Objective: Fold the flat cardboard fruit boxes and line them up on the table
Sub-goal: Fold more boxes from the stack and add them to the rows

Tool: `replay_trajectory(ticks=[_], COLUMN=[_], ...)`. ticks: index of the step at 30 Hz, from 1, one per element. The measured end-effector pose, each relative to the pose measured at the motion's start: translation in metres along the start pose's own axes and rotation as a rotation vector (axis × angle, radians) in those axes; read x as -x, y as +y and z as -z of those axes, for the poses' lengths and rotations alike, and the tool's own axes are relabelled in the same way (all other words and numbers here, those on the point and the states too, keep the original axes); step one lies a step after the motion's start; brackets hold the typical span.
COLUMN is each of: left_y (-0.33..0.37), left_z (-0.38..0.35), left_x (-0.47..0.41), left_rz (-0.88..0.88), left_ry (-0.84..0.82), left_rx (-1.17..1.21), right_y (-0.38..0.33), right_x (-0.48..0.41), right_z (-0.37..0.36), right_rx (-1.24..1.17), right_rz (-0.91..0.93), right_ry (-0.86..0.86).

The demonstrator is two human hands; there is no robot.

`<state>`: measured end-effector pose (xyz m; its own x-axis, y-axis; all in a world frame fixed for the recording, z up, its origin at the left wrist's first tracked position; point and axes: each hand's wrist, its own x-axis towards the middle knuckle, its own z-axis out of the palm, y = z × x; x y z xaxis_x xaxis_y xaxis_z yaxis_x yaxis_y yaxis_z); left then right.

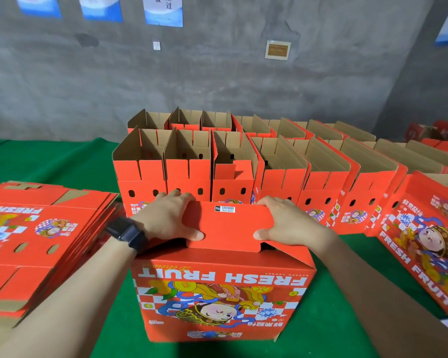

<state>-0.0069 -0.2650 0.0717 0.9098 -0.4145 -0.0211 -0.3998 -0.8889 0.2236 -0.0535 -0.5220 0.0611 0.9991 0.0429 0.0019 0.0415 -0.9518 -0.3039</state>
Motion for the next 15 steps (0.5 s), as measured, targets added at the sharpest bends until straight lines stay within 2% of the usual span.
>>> replay_trajectory(ticks=[9, 15], left_y=[0.0025, -0.001], left_z=[-0.0031, 0.0008], left_x=[0.0011, -0.0004], left_rz=[0.012, -0.009], left_ry=[0.052, 0.041], left_rx=[-0.04, 0.014], right_y=[-0.008, -0.0047], right_x=[0.0065, 0.0052], right_z=[-0.0039, -0.0027], right_rx=[0.1, 0.048], right_rz=[-0.009, -0.002], right_ry=[0.045, 0.029])
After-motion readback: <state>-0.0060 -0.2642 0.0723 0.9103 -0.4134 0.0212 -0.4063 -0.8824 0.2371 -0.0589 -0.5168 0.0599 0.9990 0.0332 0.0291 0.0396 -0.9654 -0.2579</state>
